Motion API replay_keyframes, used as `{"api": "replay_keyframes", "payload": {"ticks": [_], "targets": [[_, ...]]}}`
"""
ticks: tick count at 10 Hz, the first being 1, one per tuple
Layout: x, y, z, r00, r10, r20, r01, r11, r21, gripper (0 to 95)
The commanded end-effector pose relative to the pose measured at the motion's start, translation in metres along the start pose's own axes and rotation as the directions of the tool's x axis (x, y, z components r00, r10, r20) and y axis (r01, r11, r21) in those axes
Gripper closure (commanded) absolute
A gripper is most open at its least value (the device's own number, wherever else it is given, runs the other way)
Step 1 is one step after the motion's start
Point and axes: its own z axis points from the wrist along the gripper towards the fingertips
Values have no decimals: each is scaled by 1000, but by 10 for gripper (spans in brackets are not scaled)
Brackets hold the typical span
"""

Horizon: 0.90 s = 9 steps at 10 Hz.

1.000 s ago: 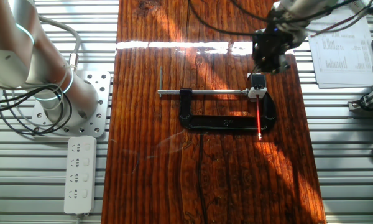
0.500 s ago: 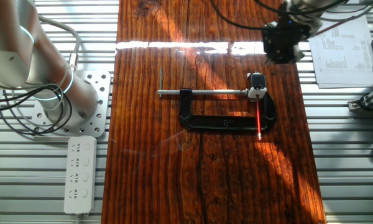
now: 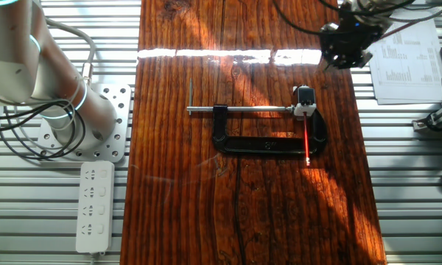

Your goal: Sharpen the pencil with a pencil sharpener

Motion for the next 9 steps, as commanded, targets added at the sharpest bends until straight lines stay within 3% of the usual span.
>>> {"api": "replay_keyframes", "payload": {"ticks": [1,4,7,8,9], "targets": [[-32,12,6,991,-119,-58,118,993,-27,950],[-39,24,17,966,-247,-76,246,969,-26,950],[-36,23,25,934,-343,-101,336,938,-84,950],[-35,22,31,888,-439,-135,429,898,-95,950],[-34,22,34,874,-468,-128,458,883,-99,950]]}}
